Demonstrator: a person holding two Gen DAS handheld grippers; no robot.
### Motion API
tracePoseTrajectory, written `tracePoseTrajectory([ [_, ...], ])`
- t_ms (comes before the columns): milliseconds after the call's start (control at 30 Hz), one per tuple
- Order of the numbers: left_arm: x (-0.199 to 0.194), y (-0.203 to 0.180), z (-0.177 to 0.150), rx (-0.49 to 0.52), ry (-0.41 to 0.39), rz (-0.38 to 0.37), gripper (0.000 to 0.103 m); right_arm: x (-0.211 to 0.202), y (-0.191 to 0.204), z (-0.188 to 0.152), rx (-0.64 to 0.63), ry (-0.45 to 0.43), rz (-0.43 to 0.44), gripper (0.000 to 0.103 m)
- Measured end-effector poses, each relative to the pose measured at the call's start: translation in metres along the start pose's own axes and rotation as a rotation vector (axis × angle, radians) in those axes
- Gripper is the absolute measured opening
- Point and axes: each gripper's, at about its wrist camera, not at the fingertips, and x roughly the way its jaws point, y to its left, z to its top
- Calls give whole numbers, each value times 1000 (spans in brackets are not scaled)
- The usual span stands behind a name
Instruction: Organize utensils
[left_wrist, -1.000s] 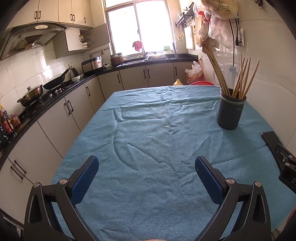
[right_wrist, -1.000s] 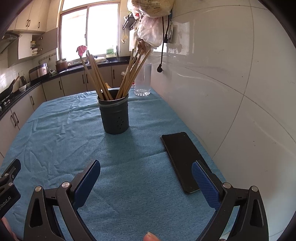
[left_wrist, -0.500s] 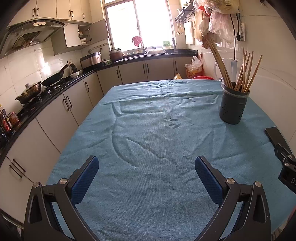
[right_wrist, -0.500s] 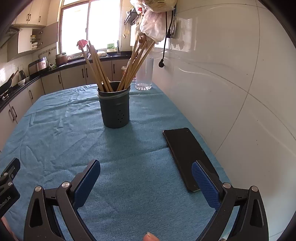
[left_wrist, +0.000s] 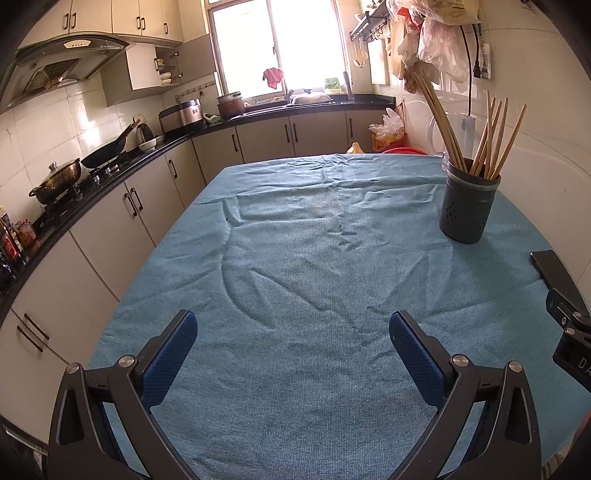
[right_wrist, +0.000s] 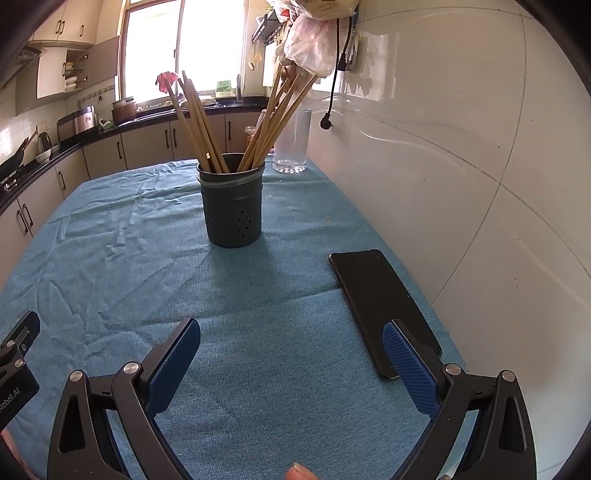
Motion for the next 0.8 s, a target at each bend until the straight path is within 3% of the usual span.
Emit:
tracePoseTrajectory([
  [800, -11, 2, -2, -8, -26, -15, 103, -9, 2, -1, -13, -28, 1, 101],
])
